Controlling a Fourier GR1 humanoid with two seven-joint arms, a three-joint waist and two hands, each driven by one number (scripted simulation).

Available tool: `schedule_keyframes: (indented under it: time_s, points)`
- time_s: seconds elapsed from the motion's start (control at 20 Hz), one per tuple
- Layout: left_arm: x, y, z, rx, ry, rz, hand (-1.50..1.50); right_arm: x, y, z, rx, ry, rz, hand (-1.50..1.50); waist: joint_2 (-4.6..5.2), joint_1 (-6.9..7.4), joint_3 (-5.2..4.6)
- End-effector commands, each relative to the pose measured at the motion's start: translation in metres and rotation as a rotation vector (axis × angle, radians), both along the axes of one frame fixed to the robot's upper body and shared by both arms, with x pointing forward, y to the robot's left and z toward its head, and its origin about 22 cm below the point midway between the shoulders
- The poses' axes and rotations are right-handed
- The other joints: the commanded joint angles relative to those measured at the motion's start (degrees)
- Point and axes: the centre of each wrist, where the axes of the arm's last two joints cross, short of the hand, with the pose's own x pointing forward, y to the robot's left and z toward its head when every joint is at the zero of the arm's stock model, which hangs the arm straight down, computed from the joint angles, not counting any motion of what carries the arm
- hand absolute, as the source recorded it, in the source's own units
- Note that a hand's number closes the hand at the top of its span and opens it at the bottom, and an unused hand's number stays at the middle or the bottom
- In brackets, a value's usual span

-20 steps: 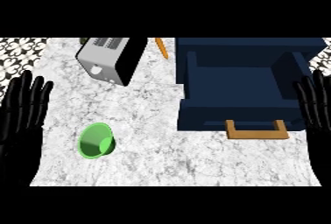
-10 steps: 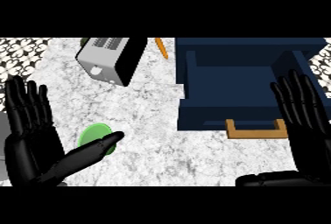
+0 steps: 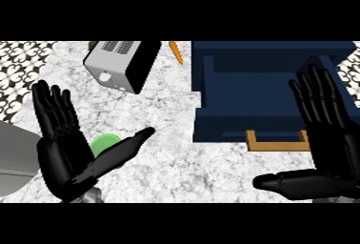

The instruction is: Pick up the cup, place it into the drawer and close the drawer

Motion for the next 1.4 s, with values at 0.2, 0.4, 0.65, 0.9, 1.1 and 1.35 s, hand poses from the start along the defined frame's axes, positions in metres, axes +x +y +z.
schedule_keyframes:
  time_s: [0.2, 0.4, 0.65, 0.9, 1.1, 1.35]
  points:
    - [0.014, -0.002, -0.014, -0.03, 0.03, 0.026, -1.5, -0.012, 0.022, 0.007, 0.022, -0.018, 0.008, -1.5, 0.0, -0.06, -0.01]
    - [-0.003, -0.005, -0.017, -0.036, 0.052, 0.037, -1.5, -0.013, -0.015, 0.007, -0.012, -0.003, 0.023, -1.5, -0.02, 0.01, 0.0]
    - [-0.022, -0.001, -0.029, -0.044, 0.073, 0.069, -1.5, 0.006, 0.002, 0.015, 0.013, -0.013, -0.003, -1.5, -0.02, 0.29, -0.01]
    - [-0.027, -0.002, -0.053, -0.073, 0.153, 0.099, -1.5, -0.013, -0.005, 0.014, -0.017, -0.019, 0.006, -1.5, -0.05, 0.07, 0.0]
    - [-0.025, 0.011, -0.065, -0.081, 0.165, 0.124, -1.5, -0.01, -0.011, -0.008, -0.007, -0.004, -0.007, -1.5, -0.01, 0.09, 0.0]
    - [-0.02, 0.012, -0.084, -0.083, 0.19, 0.19, -1.5, 0.005, -0.01, 0.012, 0.003, -0.011, -0.009, -1.5, 0.01, 0.13, -0.01]
